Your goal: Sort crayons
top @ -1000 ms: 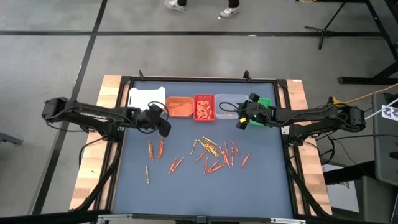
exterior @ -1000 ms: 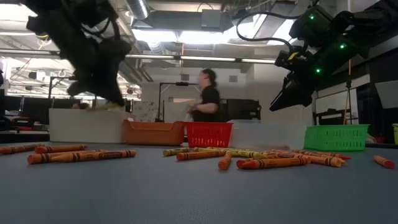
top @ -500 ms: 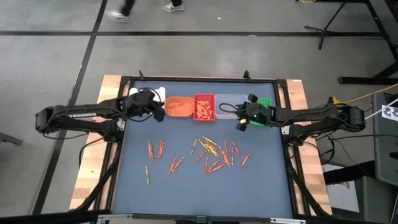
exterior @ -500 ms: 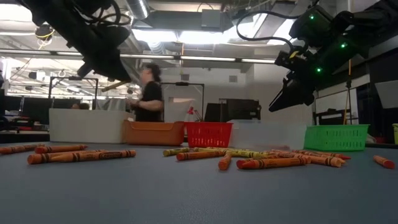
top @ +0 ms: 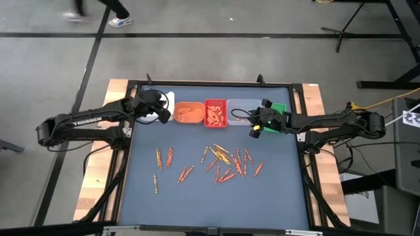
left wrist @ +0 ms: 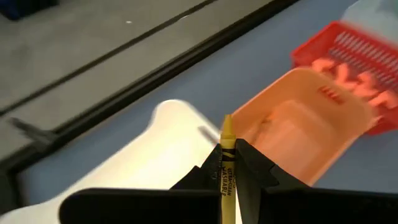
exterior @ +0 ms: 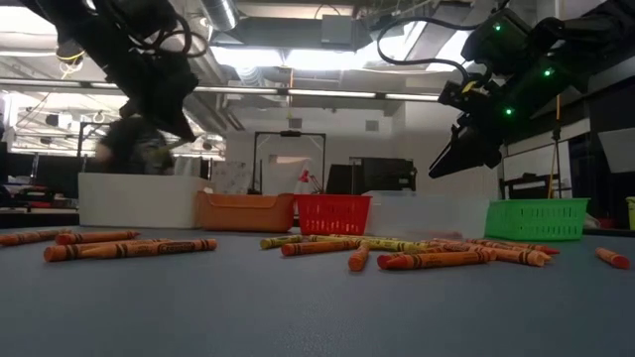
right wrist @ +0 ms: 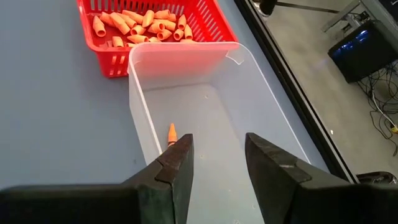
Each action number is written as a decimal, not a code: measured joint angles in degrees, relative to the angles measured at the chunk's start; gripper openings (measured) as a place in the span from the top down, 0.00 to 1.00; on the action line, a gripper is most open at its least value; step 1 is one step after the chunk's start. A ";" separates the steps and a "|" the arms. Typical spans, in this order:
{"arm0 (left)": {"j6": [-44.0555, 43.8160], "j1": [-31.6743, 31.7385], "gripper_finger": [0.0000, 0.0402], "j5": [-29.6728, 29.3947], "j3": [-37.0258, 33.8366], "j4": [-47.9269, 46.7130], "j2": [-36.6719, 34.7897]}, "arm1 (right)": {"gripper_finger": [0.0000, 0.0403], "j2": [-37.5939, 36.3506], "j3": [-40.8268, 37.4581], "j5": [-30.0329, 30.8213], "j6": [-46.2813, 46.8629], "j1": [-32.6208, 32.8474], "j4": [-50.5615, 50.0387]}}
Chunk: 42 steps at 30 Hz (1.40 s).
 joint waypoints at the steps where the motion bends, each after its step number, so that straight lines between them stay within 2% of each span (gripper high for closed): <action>1: 1.54 0.30 0.98 -0.74 0.00 -0.78 0.10 | 0.65 0.00 0.00 0.00 0.00 0.00 0.00; 7: 8.07 1.91 0.98 -3.88 0.00 -3.17 0.46 | 0.65 0.00 0.00 -0.02 0.00 0.00 0.00; 12: 8.34 2.92 0.98 -3.98 0.00 -3.35 0.46 | 0.65 0.00 0.00 -0.02 0.00 0.00 0.00; 25: 8.23 3.33 0.78 -3.96 0.00 -3.33 0.46 | 0.65 -0.01 0.00 -3.41 0.00 0.00 0.00; 34: 8.04 3.33 0.74 -3.96 0.00 -3.31 0.46 | 0.65 -0.02 1.57 -3.53 -0.02 0.02 -1.08; 37: 7.94 3.33 0.74 -3.97 0.00 -3.30 0.46 | 0.65 -0.04 5.26 -6.99 0.01 0.07 -3.25; 42: 7.94 3.33 0.74 -3.97 0.00 -3.31 0.46 | 0.65 -0.04 13.37 -19.95 -0.01 0.07 -12.61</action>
